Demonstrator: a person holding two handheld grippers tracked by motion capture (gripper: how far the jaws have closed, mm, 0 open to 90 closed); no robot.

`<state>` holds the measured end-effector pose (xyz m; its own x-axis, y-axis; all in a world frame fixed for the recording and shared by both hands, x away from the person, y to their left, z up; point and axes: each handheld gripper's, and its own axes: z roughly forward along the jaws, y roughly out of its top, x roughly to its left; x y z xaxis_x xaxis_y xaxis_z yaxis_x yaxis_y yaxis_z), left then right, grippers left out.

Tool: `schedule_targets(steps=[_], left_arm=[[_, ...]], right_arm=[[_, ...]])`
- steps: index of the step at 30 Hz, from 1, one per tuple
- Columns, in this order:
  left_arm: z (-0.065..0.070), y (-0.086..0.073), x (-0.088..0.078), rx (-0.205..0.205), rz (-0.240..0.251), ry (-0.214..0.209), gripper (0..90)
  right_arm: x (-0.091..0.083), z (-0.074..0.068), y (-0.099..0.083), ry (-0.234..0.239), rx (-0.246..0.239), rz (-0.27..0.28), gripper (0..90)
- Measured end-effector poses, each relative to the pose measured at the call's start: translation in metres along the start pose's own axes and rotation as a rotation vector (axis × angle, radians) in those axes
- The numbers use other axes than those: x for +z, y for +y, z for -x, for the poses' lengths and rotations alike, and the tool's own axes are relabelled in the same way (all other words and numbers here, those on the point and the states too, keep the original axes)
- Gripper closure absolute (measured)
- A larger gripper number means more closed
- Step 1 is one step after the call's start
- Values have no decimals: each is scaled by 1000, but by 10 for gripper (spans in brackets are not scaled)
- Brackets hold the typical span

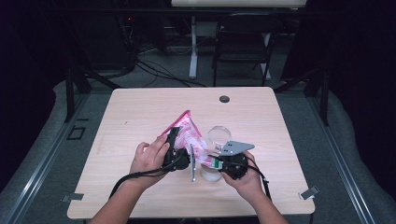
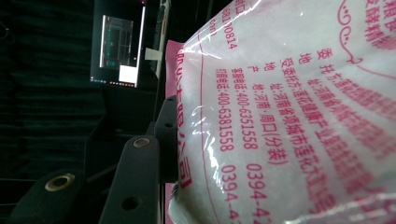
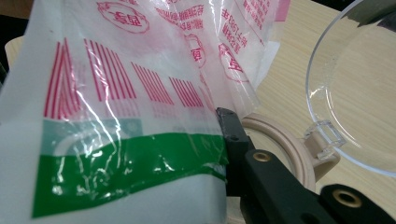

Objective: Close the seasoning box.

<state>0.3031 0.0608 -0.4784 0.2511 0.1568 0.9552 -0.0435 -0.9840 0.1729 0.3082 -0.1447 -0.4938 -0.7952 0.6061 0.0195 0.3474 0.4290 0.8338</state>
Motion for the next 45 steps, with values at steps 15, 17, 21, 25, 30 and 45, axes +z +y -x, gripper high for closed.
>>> schedule_targets(steps=[15,17,21,25,30,45], left_arm=[[0,0,0,5,3,7,626],[0,0,-1,5,-3,4,626],[1,-1,0,-2,-1,1,626],[0,-2,0,5,-7,0,626],[0,-2,-1,1,-4,0,626],[-1,-2,-1,4,3,12,627]], right_arm=[[1,0,0,3,0,-4,900],[1,0,0,4,1,-3,900],[3,0,0,3,3,-3,900],[4,0,0,7,1,-6,900],[5,0,0,7,-1,-5,900],[5,0,0,6,-2,-5,900]])
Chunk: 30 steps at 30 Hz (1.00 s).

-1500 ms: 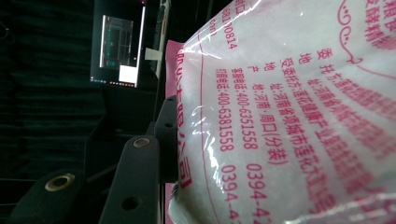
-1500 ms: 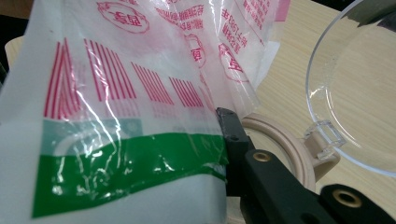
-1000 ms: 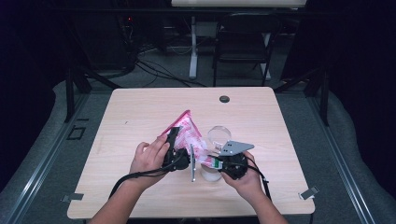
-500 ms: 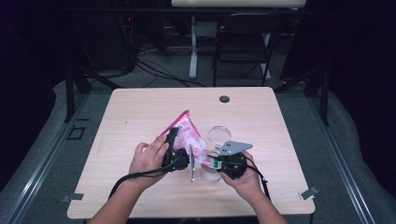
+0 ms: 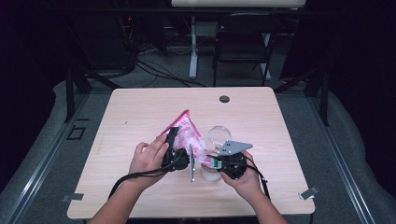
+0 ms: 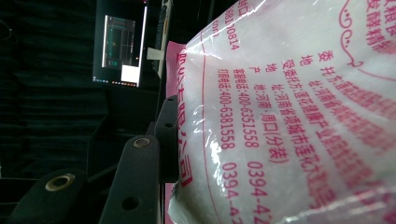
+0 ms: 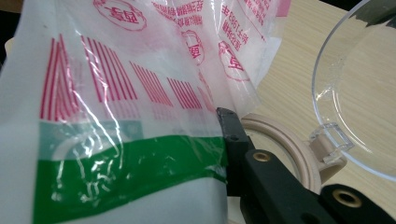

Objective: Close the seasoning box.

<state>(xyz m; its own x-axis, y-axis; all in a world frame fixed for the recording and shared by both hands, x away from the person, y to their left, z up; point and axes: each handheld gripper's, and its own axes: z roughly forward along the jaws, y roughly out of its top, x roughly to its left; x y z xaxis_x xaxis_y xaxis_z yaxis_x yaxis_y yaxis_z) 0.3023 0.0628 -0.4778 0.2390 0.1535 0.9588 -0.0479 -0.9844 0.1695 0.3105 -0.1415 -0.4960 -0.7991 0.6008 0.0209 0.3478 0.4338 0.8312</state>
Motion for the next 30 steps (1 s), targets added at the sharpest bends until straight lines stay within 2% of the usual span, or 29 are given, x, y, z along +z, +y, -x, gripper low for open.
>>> schedule_targets(steps=[30], left_arm=[[-2,3,-2,11,2,8,627]], right_arm=[[0,1,-1,-3,1,-5,900]])
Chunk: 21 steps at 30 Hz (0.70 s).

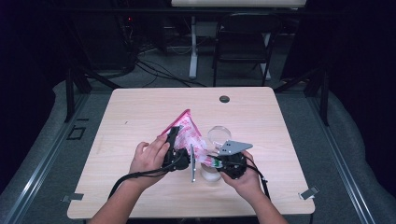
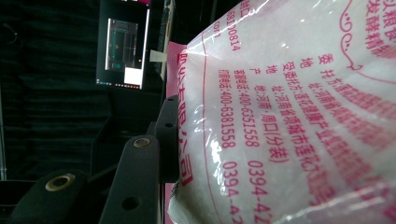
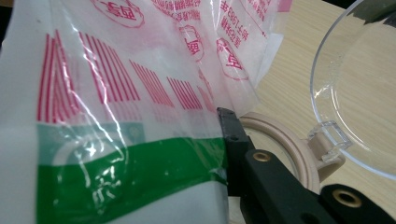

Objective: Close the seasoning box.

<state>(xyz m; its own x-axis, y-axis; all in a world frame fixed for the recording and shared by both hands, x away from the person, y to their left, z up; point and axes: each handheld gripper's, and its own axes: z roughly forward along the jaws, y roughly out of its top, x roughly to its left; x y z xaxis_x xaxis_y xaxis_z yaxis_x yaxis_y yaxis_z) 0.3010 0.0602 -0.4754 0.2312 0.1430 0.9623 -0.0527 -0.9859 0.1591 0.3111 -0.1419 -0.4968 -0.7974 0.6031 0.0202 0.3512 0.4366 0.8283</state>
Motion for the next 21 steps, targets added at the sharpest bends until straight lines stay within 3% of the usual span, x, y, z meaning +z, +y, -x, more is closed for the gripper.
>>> schedule_targets(steps=[21], left_arm=[[1,1,-2,11,16,24,628]], right_arm=[[-1,0,0,-7,-2,-1,900]])
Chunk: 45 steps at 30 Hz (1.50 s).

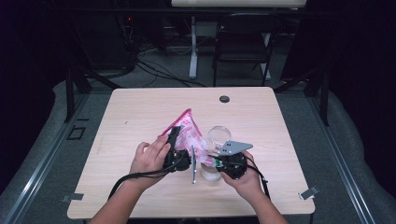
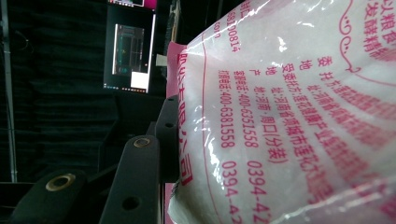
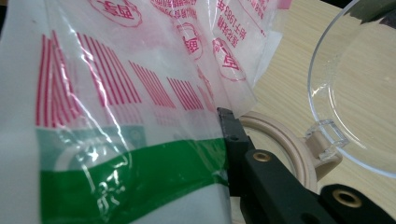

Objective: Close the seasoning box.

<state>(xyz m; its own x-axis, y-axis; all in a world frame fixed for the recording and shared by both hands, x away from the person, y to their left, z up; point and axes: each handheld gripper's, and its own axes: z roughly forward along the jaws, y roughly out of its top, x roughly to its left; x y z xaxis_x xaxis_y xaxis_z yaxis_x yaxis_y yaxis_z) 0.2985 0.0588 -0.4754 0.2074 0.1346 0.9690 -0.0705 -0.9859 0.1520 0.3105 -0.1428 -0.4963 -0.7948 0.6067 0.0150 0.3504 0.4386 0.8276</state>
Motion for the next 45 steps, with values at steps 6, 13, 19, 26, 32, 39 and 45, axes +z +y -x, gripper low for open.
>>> schedule_targets(steps=[6,13,19,26,32,39,45], left_arm=[[0,1,-1,0,-6,-3,628],[0,2,0,3,8,9,628],[-1,3,-1,10,10,13,628],[-2,4,0,14,17,16,628],[-2,4,-1,12,14,13,628],[-3,5,-1,15,15,17,628],[-3,6,-1,18,20,20,628]], right_arm=[[-1,1,0,3,0,-1,900],[-1,1,0,0,2,5,900],[-2,1,0,0,6,8,900],[-2,1,0,-1,6,8,900],[-2,2,-1,0,9,12,900],[-1,1,-1,-3,6,6,900],[-1,2,-1,-5,8,3,900]])
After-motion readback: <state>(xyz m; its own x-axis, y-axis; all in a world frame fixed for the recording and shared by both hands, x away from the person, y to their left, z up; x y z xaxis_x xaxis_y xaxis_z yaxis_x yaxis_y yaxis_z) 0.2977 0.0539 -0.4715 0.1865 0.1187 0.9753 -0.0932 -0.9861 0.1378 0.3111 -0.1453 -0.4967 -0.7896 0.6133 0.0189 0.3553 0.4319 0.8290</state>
